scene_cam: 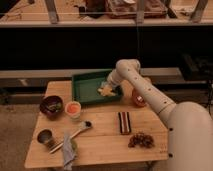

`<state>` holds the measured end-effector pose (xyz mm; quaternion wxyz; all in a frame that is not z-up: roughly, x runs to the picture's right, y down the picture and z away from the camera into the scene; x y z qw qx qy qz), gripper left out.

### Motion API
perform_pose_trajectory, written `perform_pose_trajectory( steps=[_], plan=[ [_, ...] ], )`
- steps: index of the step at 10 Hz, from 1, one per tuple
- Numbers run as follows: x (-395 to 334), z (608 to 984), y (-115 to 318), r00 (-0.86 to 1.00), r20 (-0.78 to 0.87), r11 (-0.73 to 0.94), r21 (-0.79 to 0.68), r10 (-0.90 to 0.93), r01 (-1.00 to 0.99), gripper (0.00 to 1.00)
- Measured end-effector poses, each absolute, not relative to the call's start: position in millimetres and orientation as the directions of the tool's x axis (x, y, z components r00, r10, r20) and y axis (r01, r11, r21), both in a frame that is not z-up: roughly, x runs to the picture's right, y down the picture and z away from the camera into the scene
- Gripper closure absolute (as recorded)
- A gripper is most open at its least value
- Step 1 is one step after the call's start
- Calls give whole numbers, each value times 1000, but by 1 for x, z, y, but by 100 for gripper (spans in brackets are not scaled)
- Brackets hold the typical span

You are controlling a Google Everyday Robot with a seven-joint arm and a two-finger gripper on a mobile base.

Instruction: Place banana in metal cup

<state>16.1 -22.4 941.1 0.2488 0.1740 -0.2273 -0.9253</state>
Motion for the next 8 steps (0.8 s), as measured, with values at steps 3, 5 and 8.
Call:
perform_pose_trajectory(
  steps=[3,5,8],
  plan=[
    [12,955,-11,-822,-181,-766,512,-539,390,57],
    [12,960,-3,-829,-163,-761,519,-535,389,58],
    [7,968,7,-838,-145,-758,528,-526,384,58]
  ],
)
